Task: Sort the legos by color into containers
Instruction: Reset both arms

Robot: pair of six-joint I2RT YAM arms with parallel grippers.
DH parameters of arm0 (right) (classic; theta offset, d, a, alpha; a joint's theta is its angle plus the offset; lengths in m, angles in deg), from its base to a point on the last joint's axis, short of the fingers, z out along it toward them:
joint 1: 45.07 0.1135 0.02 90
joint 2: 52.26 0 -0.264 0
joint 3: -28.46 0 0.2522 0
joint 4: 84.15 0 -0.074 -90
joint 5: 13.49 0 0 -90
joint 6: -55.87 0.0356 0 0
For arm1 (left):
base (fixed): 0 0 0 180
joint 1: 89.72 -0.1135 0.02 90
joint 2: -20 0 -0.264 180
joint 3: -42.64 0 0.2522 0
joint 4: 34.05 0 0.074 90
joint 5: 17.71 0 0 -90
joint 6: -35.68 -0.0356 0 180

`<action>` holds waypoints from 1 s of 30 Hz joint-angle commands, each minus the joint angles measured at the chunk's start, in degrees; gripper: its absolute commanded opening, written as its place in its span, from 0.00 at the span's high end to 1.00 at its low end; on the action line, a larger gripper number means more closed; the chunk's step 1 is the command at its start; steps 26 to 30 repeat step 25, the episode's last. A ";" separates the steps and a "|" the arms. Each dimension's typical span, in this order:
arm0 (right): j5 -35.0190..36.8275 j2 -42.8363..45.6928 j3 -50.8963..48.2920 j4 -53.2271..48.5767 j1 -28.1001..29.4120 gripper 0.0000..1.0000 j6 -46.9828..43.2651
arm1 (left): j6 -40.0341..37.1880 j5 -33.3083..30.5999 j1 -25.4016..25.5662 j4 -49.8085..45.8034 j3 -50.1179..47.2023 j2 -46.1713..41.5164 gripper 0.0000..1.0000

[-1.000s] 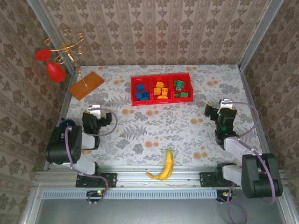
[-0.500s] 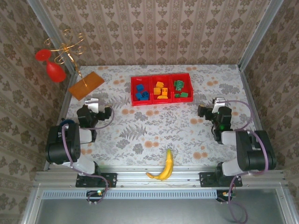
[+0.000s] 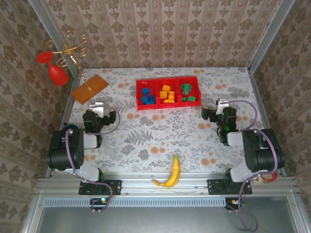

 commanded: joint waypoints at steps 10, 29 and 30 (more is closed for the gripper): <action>2.09 0.16 0.43 -0.04 0.05 0.00 -1.16 | 0.39 -4.18 0.92 -1.90 1.47 -0.46 0.00; 2.17 0.16 0.49 -0.11 0.05 0.00 -1.16 | 0.41 -4.26 0.95 -1.90 1.43 -0.42 0.00; 2.17 0.16 0.49 -0.11 0.05 0.00 -1.16 | 0.41 -4.26 0.95 -1.90 1.43 -0.42 0.00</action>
